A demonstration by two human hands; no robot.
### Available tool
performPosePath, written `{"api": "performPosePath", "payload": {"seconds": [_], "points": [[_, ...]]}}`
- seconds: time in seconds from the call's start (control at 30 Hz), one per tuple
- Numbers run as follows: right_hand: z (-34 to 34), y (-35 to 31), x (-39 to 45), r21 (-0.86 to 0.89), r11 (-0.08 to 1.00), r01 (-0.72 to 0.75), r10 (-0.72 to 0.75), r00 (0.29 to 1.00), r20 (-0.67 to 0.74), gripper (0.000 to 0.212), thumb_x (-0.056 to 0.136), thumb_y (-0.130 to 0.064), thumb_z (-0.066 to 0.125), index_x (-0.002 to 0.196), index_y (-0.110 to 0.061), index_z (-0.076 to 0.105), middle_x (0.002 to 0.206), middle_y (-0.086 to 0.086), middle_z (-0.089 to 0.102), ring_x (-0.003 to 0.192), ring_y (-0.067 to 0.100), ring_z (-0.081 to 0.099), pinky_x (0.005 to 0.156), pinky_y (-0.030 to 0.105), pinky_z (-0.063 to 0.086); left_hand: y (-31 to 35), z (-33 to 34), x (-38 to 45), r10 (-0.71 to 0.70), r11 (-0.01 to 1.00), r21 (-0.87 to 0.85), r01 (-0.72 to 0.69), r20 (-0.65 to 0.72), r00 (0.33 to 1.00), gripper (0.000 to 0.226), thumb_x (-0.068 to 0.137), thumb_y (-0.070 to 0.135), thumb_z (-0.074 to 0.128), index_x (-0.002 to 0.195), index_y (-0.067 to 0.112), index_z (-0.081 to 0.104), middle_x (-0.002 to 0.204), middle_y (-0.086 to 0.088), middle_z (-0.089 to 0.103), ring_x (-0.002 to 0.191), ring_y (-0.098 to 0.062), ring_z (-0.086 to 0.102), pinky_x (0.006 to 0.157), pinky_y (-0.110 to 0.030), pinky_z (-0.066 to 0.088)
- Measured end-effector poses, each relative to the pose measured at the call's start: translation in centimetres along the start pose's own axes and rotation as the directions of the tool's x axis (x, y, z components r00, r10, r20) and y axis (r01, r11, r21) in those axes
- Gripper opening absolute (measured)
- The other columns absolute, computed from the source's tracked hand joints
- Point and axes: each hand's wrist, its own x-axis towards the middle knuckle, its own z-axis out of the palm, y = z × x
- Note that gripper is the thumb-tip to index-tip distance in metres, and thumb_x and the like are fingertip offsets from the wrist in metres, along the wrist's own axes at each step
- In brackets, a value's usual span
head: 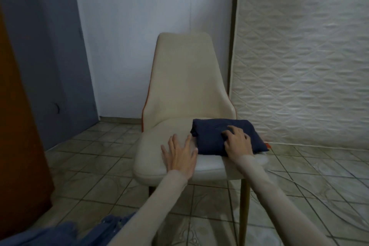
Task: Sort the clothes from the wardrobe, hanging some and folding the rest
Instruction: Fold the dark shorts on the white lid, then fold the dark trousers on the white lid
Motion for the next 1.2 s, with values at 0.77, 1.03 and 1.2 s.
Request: {"api": "performPosePath", "payload": {"seconds": [0.77,1.03,1.2], "points": [[16.7,-41.5,-19.1,0.436,0.764,0.476,-0.64,0.467,0.61,0.028,0.096,-0.017,0.043,0.121,-0.008,0.054,0.119,0.01,0.058,0.107,0.024,0.056,0.084,0.029,0.044,-40.9,-7.8,-27.7,-0.66,0.724,-0.077,0.685,0.21,0.722,0.032,0.098,0.021,0.042,0.129,0.016,0.049,0.137,-0.008,0.041,0.125,-0.026,0.039,0.097,-0.033,0.04],[24.6,-45.2,-23.6,0.355,0.796,0.49,-0.547,0.331,0.769,0.038,0.097,-0.017,0.047,0.134,-0.009,0.042,0.132,0.011,0.05,0.116,0.027,0.051,0.094,0.034,0.044,-47.1,-3.3,-29.8,-0.706,0.624,-0.136,0.769,0.324,0.63,0.031,0.096,0.012,0.044,0.127,0.008,0.047,0.135,-0.012,0.041,0.125,-0.024,0.041,0.098,-0.023,0.033],[27.9,-44.9,-22.8,0.34,0.846,0.411,-0.488,0.34,0.804,0.034,0.096,-0.014,0.047,0.13,-0.007,0.046,0.132,0.012,0.048,0.118,0.027,0.049,0.091,0.03,0.042,-48.5,-1.4,-26.9,-0.666,0.641,-0.061,0.765,0.45,0.595,0.033,0.097,0.015,0.044,0.129,0.007,0.048,0.136,-0.013,0.044,0.124,-0.026,0.044,0.1,-0.029,0.037]]}}
